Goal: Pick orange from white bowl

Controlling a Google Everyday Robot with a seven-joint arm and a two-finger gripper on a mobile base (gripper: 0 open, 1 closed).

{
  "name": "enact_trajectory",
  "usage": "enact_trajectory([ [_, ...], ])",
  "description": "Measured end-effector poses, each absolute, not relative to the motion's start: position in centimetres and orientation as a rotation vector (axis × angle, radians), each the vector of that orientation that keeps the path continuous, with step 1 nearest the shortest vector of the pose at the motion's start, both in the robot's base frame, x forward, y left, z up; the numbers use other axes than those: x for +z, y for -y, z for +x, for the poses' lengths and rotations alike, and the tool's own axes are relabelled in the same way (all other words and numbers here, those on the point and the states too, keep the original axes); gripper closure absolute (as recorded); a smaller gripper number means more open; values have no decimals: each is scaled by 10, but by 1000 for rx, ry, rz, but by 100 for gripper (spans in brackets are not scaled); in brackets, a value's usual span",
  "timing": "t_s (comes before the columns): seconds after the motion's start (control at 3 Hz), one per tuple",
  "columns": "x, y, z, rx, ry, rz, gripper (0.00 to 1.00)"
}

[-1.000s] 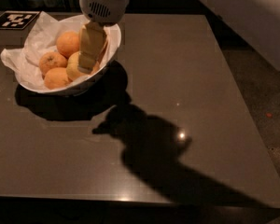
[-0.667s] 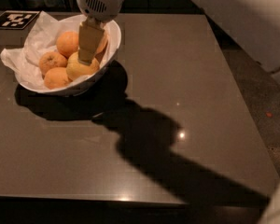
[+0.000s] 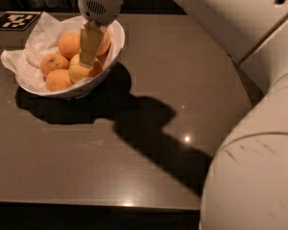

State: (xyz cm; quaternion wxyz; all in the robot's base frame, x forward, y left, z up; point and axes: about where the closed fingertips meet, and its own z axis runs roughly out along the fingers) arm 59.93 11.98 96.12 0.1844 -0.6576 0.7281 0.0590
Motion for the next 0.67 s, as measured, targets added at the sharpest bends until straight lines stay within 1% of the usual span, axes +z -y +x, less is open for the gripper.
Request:
enact_trajectory([
  [0.67, 936, -140, 593, 288, -2022, -1959, 25],
])
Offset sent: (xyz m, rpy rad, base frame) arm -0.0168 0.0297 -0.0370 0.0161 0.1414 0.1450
